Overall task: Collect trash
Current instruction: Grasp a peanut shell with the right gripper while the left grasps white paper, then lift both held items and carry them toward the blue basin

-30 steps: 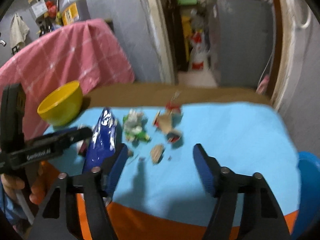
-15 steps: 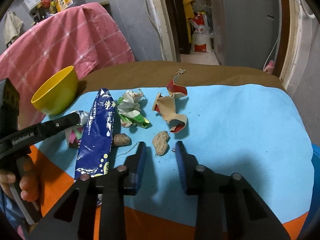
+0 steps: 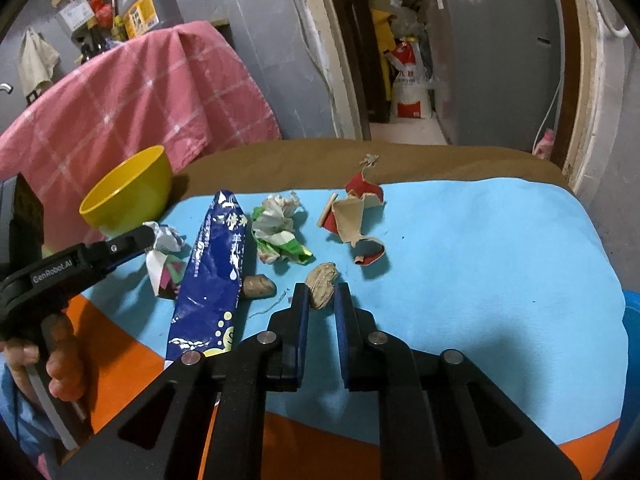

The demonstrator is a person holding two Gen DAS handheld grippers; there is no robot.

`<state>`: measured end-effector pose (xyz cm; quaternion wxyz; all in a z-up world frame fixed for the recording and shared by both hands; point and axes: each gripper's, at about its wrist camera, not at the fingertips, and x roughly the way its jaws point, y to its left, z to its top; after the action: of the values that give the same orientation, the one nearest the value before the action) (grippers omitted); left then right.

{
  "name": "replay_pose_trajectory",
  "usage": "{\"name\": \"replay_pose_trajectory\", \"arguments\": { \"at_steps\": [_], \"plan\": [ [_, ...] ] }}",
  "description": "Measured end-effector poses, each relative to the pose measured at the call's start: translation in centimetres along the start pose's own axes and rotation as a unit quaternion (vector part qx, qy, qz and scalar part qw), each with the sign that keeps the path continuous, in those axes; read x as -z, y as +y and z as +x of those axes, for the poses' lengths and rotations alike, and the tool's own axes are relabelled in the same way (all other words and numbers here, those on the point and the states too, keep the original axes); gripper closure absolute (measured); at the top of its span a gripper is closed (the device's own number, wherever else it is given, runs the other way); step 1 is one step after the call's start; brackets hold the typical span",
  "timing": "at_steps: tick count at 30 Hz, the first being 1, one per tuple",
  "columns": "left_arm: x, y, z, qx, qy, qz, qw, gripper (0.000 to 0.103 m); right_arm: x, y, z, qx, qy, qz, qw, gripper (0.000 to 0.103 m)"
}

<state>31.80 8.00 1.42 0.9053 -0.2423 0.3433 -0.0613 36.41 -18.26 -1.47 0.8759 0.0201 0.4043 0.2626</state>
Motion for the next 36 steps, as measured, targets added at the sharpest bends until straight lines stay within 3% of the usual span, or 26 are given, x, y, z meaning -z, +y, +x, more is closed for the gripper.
{"name": "replay_pose_trajectory", "arguments": {
  "at_steps": [8,14,20,28,32,36],
  "plan": [
    [1.0,-2.1,-2.6,-0.014,-0.053,0.023,0.9982,0.094,0.4,0.7,-2.8,-0.004,-0.074,-0.015,0.997,0.092],
    [1.4,-6.8,-4.9,0.003,-0.106,0.088,0.9905,0.094,1.1,1.0,-6.5,0.000,-0.167,-0.032,0.985,0.092],
    [2.2,-11.9,-6.1,0.035,-0.138,0.135,0.9805,0.094,1.8,1.8,-10.9,0.044,-0.266,-0.070,0.960,0.092],
    [3.3,-18.2,-6.1,0.090,-0.151,0.179,0.9681,0.094,3.6,-0.6,-16.9,0.105,-0.379,-0.048,0.918,0.092],
    [4.6,-21.5,-5.2,0.118,-0.141,0.201,0.9622,0.094,4.5,-2.3,-18.9,0.136,-0.406,-0.025,0.904,0.092],
    [6.0,-24.8,-3.8,0.145,-0.120,0.214,0.9586,0.094,5.3,-4.6,-20.5,0.164,-0.412,0.010,0.896,0.092]
  ]
}}
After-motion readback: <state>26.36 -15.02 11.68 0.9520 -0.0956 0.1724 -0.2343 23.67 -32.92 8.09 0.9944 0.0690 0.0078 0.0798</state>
